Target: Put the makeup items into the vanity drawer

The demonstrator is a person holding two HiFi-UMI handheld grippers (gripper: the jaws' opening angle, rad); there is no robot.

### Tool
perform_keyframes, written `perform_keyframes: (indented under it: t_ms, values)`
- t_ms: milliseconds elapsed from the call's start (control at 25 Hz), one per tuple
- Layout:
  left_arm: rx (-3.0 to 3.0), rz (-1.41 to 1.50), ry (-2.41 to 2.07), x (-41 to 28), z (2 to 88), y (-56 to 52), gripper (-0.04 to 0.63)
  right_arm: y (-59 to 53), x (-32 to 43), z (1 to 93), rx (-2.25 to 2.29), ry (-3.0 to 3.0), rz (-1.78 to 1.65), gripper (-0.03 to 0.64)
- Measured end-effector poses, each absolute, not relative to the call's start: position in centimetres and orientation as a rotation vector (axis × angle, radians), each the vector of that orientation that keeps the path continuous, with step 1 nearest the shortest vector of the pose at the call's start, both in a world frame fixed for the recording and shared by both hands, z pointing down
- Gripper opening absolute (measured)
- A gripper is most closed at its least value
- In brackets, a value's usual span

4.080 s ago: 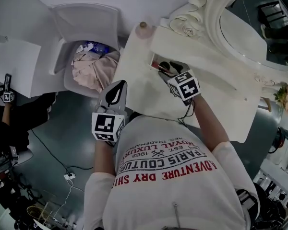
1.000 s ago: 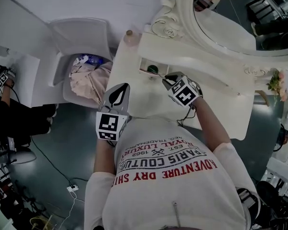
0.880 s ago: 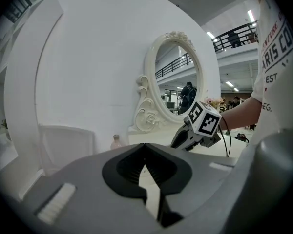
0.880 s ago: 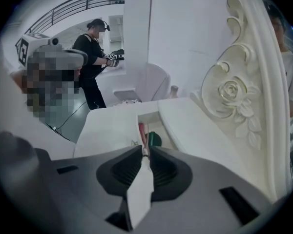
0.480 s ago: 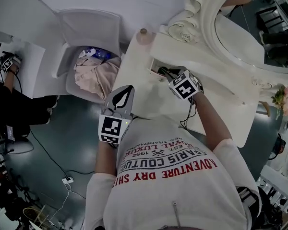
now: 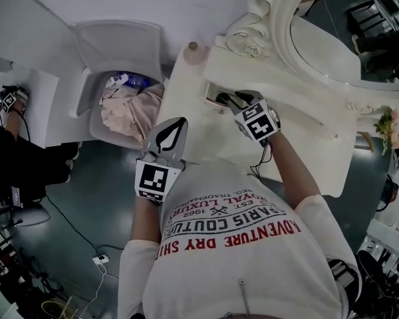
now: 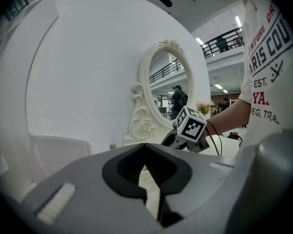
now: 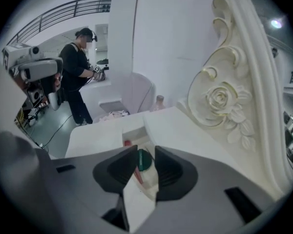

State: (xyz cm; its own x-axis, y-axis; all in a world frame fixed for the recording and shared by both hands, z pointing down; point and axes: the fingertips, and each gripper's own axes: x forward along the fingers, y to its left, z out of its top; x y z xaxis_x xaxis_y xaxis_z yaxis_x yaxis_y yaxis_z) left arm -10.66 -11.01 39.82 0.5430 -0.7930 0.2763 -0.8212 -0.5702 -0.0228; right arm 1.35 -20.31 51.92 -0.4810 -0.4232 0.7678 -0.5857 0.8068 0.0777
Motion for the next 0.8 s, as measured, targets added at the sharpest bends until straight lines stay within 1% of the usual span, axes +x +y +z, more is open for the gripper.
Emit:
perform_keyframes:
  t_ms: [120,200,360,640,800]
  values:
    - [2.695,0.371,-1.359,-9.8,39.3,-11.5,0.011,-20.6,2.6,49.8,0.879,-2.191,0.257,0.101]
    - [2.721,0.369,-1.336,-9.0,39.0,-12.0,0.011,-20.3,3.6,48.4,0.948,-2.222,0.271,0.057]
    - [2.792,0.353,-1.263,-6.8,38.1,-13.0,0.011,-18.9,5.4,46.0,1.042,-2.29,0.284,0.023]
    - [2.899,0.31,-1.139,-2.9,35.9,-14.6,0.011,-17.2,9.8,41.7,1.289,-2.35,0.208,0.009]
    - [2.922,0.312,-1.117,-1.0,35.1,-15.6,0.011,-16.3,12.3,37.6,1.444,-2.406,0.063,0.009]
